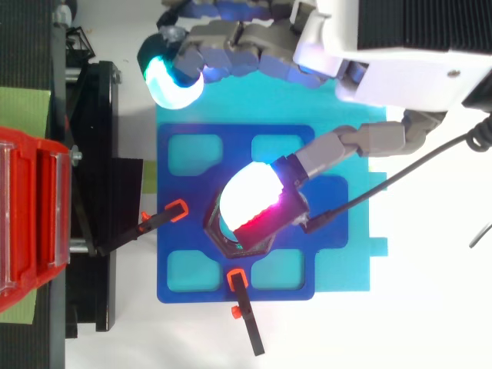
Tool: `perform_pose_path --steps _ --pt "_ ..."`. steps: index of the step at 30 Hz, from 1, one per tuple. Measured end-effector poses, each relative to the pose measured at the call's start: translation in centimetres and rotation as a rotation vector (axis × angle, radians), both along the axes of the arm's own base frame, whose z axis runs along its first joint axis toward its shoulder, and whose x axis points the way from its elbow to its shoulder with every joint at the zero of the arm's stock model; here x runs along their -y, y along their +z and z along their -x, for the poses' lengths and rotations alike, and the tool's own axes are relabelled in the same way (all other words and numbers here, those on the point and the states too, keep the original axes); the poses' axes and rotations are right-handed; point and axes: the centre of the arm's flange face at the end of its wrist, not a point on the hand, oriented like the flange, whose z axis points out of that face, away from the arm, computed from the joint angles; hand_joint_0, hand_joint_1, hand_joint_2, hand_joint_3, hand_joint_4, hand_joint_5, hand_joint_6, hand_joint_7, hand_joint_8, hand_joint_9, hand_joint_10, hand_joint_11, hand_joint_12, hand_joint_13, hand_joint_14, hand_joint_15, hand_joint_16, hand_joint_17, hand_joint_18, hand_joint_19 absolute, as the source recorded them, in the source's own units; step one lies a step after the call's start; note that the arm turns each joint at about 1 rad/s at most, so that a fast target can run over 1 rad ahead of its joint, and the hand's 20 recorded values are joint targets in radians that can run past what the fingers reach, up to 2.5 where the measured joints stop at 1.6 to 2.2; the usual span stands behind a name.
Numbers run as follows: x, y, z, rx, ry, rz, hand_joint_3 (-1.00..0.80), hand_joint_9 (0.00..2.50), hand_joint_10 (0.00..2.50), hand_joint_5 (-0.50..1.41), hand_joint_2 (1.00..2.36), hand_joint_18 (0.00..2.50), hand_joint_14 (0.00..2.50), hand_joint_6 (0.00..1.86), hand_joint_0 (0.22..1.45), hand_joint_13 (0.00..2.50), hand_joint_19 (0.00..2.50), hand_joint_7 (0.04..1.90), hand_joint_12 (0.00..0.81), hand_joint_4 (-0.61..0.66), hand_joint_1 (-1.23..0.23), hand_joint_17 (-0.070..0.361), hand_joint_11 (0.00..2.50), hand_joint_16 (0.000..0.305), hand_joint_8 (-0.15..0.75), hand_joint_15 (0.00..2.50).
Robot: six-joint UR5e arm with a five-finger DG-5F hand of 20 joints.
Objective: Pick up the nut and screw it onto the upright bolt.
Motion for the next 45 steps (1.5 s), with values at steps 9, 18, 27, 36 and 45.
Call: perform_pose_path --steps 9,18,27,36,45 --pt "-1.8 -0.2 0.1 -0.029 0.023 -0.044 -0.5 0.66 0.0 -0.14 1.0 0.0 0.0 0.5 0.46 0.16 0.0 0.69 0.302 0.22 -0.39 0.084 0.0 0.037 0.253 0.0" --pt "-3.5 -0.6 0.4 -0.075 0.043 -0.1 -0.5 0.71 0.0 -0.13 1.0 0.0 0.0 0.5 0.46 0.2 0.0 0.71 0.294 0.24 -0.39 0.077 0.0 0.034 0.264 0.0" --pt "-4.5 -0.7 0.4 -0.083 0.055 -0.109 -0.5 0.77 0.0 -0.12 1.0 0.0 0.0 0.5 0.47 0.25 0.0 0.74 0.286 0.25 -0.42 0.072 0.0 0.032 0.272 0.0" --pt "-4.7 -0.7 0.4 -0.083 0.058 -0.108 -0.5 0.92 0.0 -0.08 1.0 0.0 0.0 0.5 0.49 0.36 0.0 0.91 0.265 0.3 -0.44 0.061 0.0 0.027 0.295 0.0" --pt "-4.4 -0.7 0.4 -0.082 0.056 -0.109 -0.5 1.17 0.0 -0.02 1.0 0.12 0.0 0.5 0.49 0.54 0.0 1.15 0.262 0.25 -0.3 0.054 0.05 0.024 0.304 0.0"
